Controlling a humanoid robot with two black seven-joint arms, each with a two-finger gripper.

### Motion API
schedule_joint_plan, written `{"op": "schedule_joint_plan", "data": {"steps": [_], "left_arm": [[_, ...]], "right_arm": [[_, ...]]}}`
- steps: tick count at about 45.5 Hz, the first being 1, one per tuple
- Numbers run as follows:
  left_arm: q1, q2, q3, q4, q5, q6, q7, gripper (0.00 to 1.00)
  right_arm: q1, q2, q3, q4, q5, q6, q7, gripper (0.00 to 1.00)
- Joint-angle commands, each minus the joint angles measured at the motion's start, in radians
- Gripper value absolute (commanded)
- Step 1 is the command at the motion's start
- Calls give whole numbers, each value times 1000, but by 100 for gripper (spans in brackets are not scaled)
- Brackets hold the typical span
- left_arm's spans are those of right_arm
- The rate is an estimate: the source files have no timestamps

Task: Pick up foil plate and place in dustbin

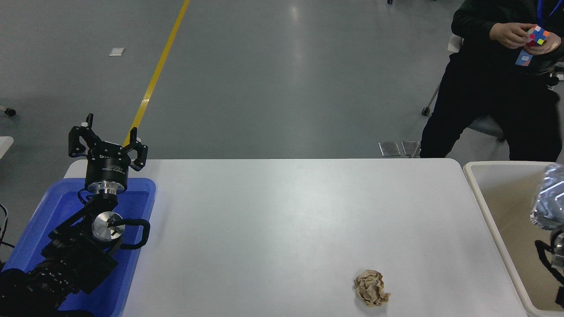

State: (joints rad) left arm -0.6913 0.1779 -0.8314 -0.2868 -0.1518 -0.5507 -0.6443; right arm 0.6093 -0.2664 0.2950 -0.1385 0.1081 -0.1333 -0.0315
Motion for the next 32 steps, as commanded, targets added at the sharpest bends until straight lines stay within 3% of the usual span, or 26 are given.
{"op": "schedule_joint_plan", "data": {"steps": [1,5,6,8,9,10,23,32], "left_arm": [[1,0,0,0,0,0,0,99],[1,0,0,0,0,0,0,99],[0,0,0,0,0,0,0,99],[1,0,0,0,0,0,0,99],[0,0,0,0,0,0,0,99],[-1,0,0,0,0,0,0,99],[-1,0,0,0,0,0,0,99],[1,0,0,0,0,0,0,99]], "right_arm": [[-28,38,19,-3,1,-19,1,0],[-29,38,24,-3,2,-17,1,0],[-29,38,27,-3,2,-17,1,7],[-29,36,35,-3,2,-17,2,39],[-29,35,42,-3,2,-9,2,76],[-29,32,47,-3,2,-6,2,100],[-17,-20,47,10,2,-2,2,100],[49,-115,33,59,-1,20,1,100]]}}
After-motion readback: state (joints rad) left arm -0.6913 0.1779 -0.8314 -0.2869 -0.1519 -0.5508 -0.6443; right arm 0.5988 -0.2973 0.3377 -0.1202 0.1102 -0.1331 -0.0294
